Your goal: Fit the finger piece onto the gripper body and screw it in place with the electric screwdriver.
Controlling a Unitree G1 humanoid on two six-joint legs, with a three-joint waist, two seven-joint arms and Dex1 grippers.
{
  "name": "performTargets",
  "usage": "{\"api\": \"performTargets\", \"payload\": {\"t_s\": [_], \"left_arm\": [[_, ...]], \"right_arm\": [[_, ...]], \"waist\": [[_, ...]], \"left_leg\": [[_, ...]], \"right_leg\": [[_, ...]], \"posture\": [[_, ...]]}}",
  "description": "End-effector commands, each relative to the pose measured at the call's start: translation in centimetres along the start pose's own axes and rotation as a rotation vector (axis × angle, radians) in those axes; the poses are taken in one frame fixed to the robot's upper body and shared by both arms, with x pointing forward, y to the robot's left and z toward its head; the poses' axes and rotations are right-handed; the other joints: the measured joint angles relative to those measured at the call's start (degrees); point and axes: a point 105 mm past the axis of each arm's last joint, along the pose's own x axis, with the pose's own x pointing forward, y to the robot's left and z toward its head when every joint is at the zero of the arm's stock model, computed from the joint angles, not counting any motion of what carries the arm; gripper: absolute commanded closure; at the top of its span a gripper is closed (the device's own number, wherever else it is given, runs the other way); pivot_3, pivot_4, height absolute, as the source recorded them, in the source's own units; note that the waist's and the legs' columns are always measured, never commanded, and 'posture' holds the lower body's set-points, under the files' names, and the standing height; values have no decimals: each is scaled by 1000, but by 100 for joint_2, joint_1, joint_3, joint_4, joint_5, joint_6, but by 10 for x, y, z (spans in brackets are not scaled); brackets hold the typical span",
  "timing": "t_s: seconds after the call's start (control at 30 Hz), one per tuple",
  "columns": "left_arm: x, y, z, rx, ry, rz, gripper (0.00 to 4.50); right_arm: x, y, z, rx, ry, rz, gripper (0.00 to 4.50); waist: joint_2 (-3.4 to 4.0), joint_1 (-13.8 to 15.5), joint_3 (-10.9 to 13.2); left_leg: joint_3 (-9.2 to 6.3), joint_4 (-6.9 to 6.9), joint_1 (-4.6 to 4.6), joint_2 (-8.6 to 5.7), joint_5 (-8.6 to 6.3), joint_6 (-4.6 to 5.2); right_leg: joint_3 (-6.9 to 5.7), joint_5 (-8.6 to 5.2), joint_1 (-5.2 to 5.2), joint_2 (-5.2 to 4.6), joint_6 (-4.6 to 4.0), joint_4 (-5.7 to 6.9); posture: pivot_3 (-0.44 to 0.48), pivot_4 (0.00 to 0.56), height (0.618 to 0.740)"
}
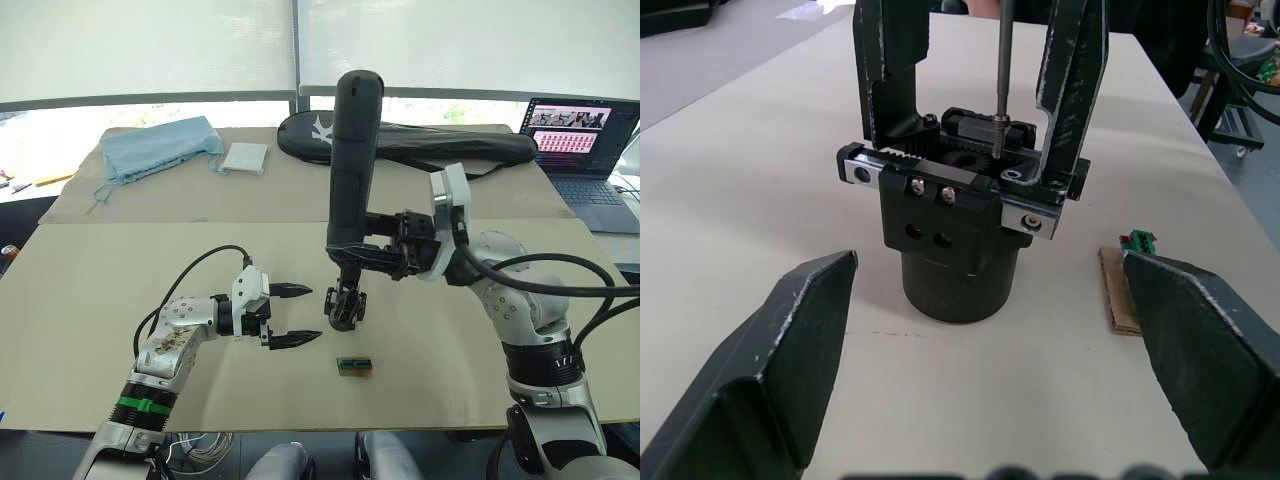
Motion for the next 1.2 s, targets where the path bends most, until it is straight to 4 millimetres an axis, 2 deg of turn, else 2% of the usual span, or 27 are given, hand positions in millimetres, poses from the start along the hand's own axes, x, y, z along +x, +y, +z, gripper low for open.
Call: {"api": "performTargets", "payload": {"t_s": [0.03, 1.2], "left_arm": [[1, -1, 7, 32, -19, -5, 0], [13, 1, 4, 37, -31, 15, 0]], "right_arm": [[1, 5, 21, -52, -45, 33, 2583], [4, 2, 15, -60, -30, 10, 2583]], "waist": [[0, 0, 0], [0, 0, 0]], "left_leg": [[0, 0, 0, 0, 0, 0], [0, 0, 0, 0, 0, 0]], "right_leg": [[0, 0, 0, 0, 0, 0], [1, 0, 0, 0, 0, 0]], "posture": [[0, 150, 740], [0, 150, 740]]}}
